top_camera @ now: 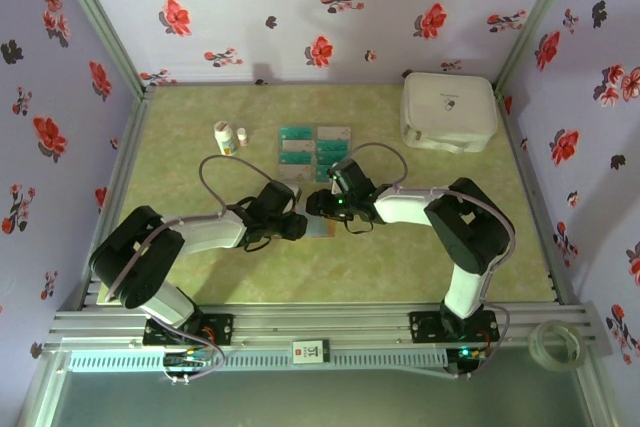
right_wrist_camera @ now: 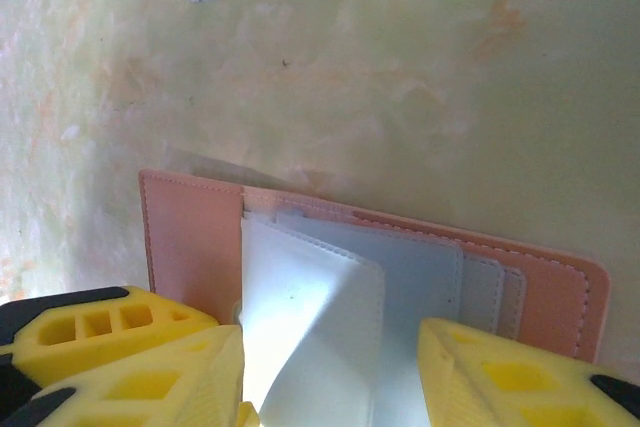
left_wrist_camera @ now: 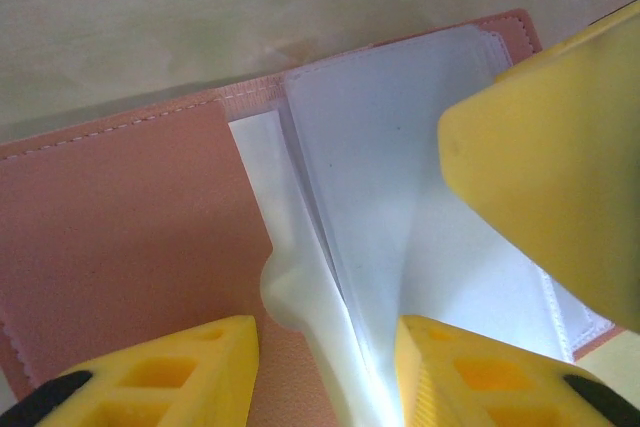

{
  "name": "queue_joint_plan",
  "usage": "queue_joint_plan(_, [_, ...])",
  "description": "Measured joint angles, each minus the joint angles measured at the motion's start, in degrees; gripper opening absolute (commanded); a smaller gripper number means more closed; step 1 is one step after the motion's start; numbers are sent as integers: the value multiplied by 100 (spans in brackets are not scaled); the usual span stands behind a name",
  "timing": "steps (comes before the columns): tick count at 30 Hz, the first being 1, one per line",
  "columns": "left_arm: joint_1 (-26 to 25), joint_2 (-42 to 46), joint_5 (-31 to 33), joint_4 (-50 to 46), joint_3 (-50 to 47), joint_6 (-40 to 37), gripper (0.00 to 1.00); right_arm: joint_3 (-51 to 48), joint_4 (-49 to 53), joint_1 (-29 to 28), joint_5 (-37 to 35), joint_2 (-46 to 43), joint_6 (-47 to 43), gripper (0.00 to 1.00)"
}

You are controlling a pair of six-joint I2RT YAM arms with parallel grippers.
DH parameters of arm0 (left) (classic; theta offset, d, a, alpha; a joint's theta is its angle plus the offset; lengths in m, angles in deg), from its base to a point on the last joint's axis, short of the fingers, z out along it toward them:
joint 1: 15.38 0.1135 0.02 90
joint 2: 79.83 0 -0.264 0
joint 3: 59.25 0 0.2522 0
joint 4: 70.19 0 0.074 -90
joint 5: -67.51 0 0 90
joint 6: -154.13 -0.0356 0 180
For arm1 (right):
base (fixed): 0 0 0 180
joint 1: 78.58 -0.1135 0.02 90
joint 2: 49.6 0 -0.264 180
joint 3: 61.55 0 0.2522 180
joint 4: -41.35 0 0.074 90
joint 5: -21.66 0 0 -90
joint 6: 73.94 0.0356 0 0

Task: Put the credit cards into the card holder
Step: Flip over the card slot on the card holder.

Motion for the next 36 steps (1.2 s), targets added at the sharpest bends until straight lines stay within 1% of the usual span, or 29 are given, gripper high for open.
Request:
queue_joint_plan(7, [0,0,0,0,0,0,44,11,-20,-2,184,0,-2,46])
queue_joint_plan(12, [-15,31,-2,-4,2,-9,51,55,-13,-20,238,0,-2,46])
queue_joint_plan(15, [-20,184,55,-162,0,-17,54,111,-7,-57,256,-2,11,45])
queue_joint_plan(19, [-20,778,238,-321,-57,-13,59,214,22,-136,262,-24,28,45])
queue_joint_plan(23, [-20,1722,610,-457,-223,57,66,382,50,-170,256,-103,35,48])
queue_joint_plan(25, [7,2146,828,-562,-275,118,69,487,55,-225,254,-125,33,48])
queue_joint_plan(28, [177,2625,1082,-634,-295,273,71,632,164,-372,251,-127,33,48])
queue_joint_plan(32, [417,2909,1244,-785,-297,433,74,752,291,-525,251,-92,33,48])
queue_joint_plan(36, [509,3023,1285,-925,-332,535,75,990,343,-625,219,138,37,48])
